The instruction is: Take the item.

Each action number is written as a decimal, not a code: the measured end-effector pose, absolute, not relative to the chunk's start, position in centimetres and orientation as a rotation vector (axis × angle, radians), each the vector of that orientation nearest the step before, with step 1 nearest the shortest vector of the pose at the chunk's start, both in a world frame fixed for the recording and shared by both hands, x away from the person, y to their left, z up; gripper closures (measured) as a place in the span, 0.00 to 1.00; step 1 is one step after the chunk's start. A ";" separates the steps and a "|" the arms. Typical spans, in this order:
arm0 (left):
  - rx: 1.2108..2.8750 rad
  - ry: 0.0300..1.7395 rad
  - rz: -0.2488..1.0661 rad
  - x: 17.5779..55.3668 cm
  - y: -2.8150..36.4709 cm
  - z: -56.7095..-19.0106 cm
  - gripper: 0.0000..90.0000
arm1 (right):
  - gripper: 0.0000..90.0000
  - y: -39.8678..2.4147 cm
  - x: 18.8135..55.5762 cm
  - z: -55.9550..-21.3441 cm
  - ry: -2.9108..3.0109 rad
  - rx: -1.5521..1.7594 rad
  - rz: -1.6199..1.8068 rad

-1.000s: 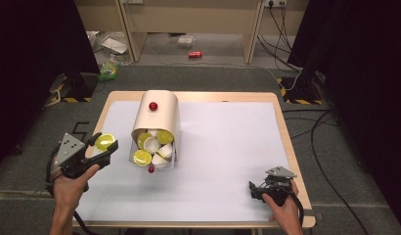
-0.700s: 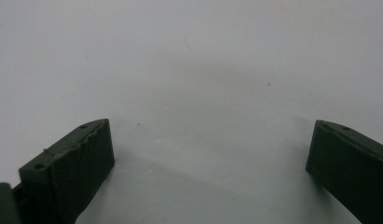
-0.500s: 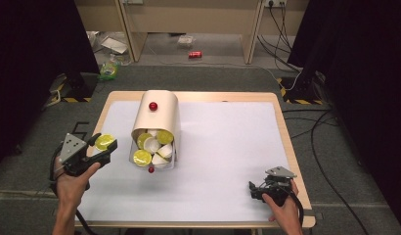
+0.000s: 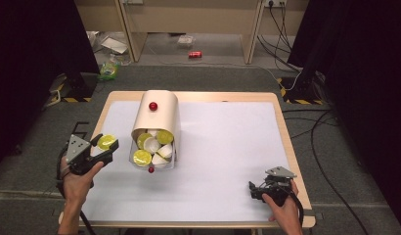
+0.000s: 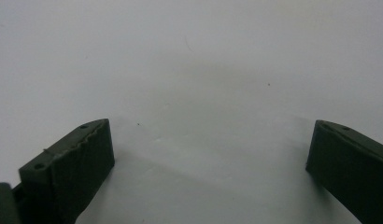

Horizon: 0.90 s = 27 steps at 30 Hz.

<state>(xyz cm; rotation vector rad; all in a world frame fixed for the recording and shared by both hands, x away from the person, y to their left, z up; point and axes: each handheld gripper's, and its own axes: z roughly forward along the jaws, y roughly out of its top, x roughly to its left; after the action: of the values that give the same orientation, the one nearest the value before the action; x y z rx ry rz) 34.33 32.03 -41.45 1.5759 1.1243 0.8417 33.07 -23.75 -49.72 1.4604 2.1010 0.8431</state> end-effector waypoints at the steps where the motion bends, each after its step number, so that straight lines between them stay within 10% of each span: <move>1: 1.579 1.126 0.841 34.4 32.0 -41.7 0.42 | 0.01 -23.8 33.1 -49.7 2.101 1.462 0.842; 27: 1.671 1.212 0.804 36.3 32.7 -46.2 0.42 | 0.01 -23.8 33.1 -49.7 2.102 1.461 0.844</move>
<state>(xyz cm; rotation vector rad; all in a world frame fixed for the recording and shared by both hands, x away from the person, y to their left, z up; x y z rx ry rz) 36.35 32.69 -46.18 1.6713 1.2124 0.8037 33.08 -23.76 -49.72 1.4606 2.1021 0.8436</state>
